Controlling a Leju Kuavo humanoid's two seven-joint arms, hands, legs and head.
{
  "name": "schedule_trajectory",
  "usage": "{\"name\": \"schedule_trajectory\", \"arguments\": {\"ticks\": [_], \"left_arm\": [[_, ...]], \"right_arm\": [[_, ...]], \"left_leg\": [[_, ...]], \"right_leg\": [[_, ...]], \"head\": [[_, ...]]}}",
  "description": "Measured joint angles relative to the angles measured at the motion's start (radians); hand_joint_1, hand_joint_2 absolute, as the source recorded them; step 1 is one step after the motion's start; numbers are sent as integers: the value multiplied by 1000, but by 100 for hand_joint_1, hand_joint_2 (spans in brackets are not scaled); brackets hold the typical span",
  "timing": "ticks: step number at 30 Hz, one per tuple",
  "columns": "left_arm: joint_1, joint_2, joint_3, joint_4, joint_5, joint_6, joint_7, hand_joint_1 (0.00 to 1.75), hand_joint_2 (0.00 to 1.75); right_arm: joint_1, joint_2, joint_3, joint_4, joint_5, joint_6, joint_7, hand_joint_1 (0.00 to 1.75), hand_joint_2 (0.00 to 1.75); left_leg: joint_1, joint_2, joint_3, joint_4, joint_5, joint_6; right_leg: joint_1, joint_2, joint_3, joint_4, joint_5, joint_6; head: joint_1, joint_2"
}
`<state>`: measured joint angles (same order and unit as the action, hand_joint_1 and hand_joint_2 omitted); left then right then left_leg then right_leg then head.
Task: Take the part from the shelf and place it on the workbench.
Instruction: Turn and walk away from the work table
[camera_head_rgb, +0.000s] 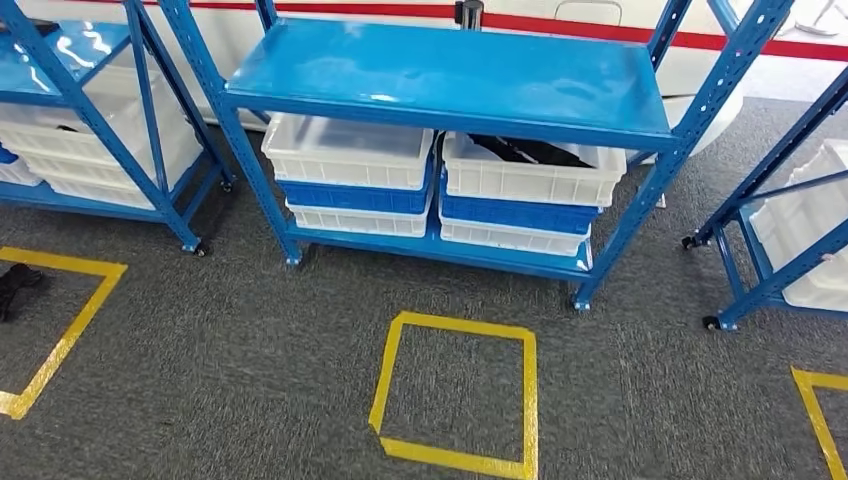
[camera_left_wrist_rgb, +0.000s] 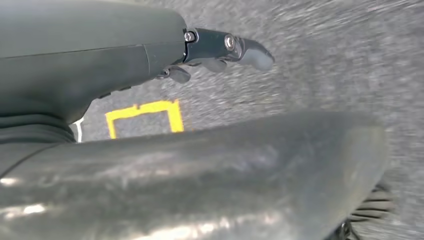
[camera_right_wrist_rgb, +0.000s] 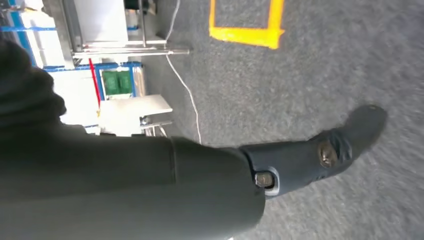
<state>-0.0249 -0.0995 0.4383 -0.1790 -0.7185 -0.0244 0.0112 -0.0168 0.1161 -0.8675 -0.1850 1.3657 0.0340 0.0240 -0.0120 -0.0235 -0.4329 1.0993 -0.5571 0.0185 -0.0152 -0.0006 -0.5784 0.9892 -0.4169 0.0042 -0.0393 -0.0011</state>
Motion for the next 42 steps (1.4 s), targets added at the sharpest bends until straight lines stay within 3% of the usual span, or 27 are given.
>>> {"name": "schedule_trajectory", "arguments": {"ticks": [1, 3, 4, 5, 6, 8, 9, 10, 12, 14, 16, 18, 20, 21, 22, 24, 26, 29, 31, 32, 34, 36, 37, 39, 41, 42], "left_arm": [[-2, 0, 0, 0, 0, 0, 0, 0, 0], [-3, 0, 1, 0, 0, 0, 2, 0, 0], [-2, 0, 2, 0, 0, 1, 4, 0, 0], [-1, 0, 3, 0, 0, 1, 5, 0, 0], [0, 0, 4, 0, 0, 1, 6, 0, 0], [1, 0, 5, 0, -1, 1, 6, 0, 0], [1, 0, 6, 0, -1, 0, 6, 0, 0], [-1, 0, 6, 0, -1, 0, 7, 0, 0], [-3, -2, 6, 0, -1, 0, 8, 0, 0], [0, -2, 7, 0, -1, 0, 8, 0, 0], [1, -3, 9, 0, -1, 0, 8, 0, 0], [-2, -3, 12, 0, -1, -1, 8, 0, 0], [-2, -4, 13, 0, -1, -1, 8, 0, 0], [-1, -4, 13, 0, -1, -1, 8, 0, 0], [1, -4, 14, 0, -1, -1, 8, 0, 0], [3, -7, 14, 1, -1, -2, 8, 0, 0], [2, -11, 14, 1, -1, -3, 8, 0, 0], [-1, -9, 14, -1, -1, -4, 9, 0, 0], [-3, -8, 14, -2, -1, -5, 8, 0, 0], [-4, -8, 14, -2, -1, -5, 8, 0, 0], [-3, -8, 14, -1, -2, -5, 8, 0, 0], [-1, -8, 15, -1, -2, -5, 9, 0, 0], [1, -7, 15, -1, -2, -5, 9, 0, 0], [4, -6, 15, 0, -2, -5, 9, 0, 0], [4, -6, 16, 1, -3, -5, 9, 0, 0], [3, -6, 16, 1, -3, -3, 9, 0, 0]], "right_arm": [[-2, -1, 0, 0, 1, 0, 0, 0, 0], [-5, -1, 0, 0, 2, 0, 0, 0, 0], [-4, -1, 0, 0, 3, 0, 0, 0, 0], [-3, -1, 0, 0, 3, 0, 0, 0, 0], [-2, 0, 0, 0, 4, 0, 0, 0, 0], [-1, 1, 0, 0, 4, 0, 0, 0, 0], [-2, 1, 0, 0, 4, 0, 0, 0, 0], [-3, 0, 0, 0, 4, 0, 0, 0, 0], [-5, -1, 0, 0, 4, 0, 0, 0, 0], [-7, -1, 0, 0, 5, 0, 0, 0, 0], [-8, -2, 0, 0, 5, 0, 0, 0, 0], [-7, -2, 0, 0, 5, 0, 0, 0, 0], [-4, -1, 0, 0, 5, 0, 0, 0, 0], [-1, -1, 0, 0, 5, 0, 0, 0, 0], [1, -1, 0, 0, 5, 0, 0, 0, 0], [5, -4, 0, 0, 5, 0, 0, 0, 0], [7, -7, 0, 0, 6, 0, 0, 0, 0], [3, -6, -1, 0, 6, 0, -1, 0, 0], [2, -6, -1, 0, 6, 0, -2, 0, 0], [0, -6, -1, 0, 6, -1, -3, 0, 0], [-2, -7, -1, 0, 7, -1, -3, 0, 0], [0, -6, -1, 0, 7, -1, -3, 0, 0], [2, -6, -1, 0, 7, -1, -3, 0, 0], [4, -5, -1, 0, 7, -1, -3, 0, 0], [2, -3, -1, 0, 7, -1, -3, 0, 0], [0, -2, -1, 0, 7, -1, -2, 0, 0]], "left_leg": [[3, 6, -42, 66, -14, -5], [10, 13, -129, 161, -83, -14], [14, 15, -160, 177, -116, -19], [18, 16, -179, 168, -128, -22], [22, 17, -185, 135, -113, -25], [27, 24, -170, 26, -23, -30], [27, 30, -160, -14, 0, -30], [26, 35, -152, -38, 9, -27], [25, 36, -144, -45, -3, -13], [27, 31, -128, -51, 35, 5], [26, 31, -107, -54, 56, 17], [20, 27, -99, -56, 47, 22], [13, 19, -88, -58, 32, 26], [8, 14, -77, -58, 21, 28], [3, 11, -64, -59, 10, 30], [-4, 5, -44, -61, -14, 31], [-5, 0, -27, -66, -29, 26], [-7, 3, -17, -31, -5, 10], [-6, 8, -67, 61, 7, 0], [-2, 10, -105, 115, -4, -7], [11, 12, -183, 184, -66, -22], [23, 17, -228, 171, -105, -38], [27, 19, -234, 130, -85, -43], [32, 23, -229, 21, 34, -47], [28, 26, -218, -38, 124, -34], [24, 27, -214, -42, 135, -25]], "right_leg": [[-1, -1, 13, -1, -8, -7], [-1, 1, 33, -1, -27, -12], [-2, 2, 43, -1, -37, -11], [-3, 4, 54, -1, -47, -9], [-5, 4, 66, -1, -58, -5], [-9, 4, 91, 0, -81, 5], [-8, 4, 104, 0, -93, 12], [-7, 3, 114, -3, -103, 20], [-4, 2, 133, 3, -111, 38], [-5, -1, 139, 33, -118, 49], [-5, -1, 83, 130, -140, 49], [-1, -1, -16, 257, -180, 39], [4, -1, -86, 300, -221, 30], [8, -1, -100, 273, -220, 29], [15, -1, -103, 222, -194, 28], [30, 3, -93, 113, -88, 19], [40, 9, -73, 63, -19, 0], [34, 11, -23, 27, -16, -25], [24, 11, 15, 9, -28, -38], [22, 11, 31, 4, -37, -42], [17, 14, 59, 2, -62, -41], [11, 19, 93, 2, -88, -34], [8, 21, 110, 2, -103, -28], [4, 22, 141, 2, -133, -16], [4, 22, 160, -4, -154, -1], [4, 23, 167, -9, -159, 6]], "head": [[-2, 0], [-5, 0], [-6, 0], [-5, 0], [-6, 0], [-7, 0], [-10, 0], [-12, 0], [-14, 0], [-10, 0], [-4, 0], [0, 0], [1, 0], [1, 0], [2, 0], [-2, 0], [-7, 0], [-5, 0], [-10, 0], [-13, 0], [-13, 0], [-14, 0], [-14, 0], [-15, 0], [-16, 0], [-16, 0]]}}
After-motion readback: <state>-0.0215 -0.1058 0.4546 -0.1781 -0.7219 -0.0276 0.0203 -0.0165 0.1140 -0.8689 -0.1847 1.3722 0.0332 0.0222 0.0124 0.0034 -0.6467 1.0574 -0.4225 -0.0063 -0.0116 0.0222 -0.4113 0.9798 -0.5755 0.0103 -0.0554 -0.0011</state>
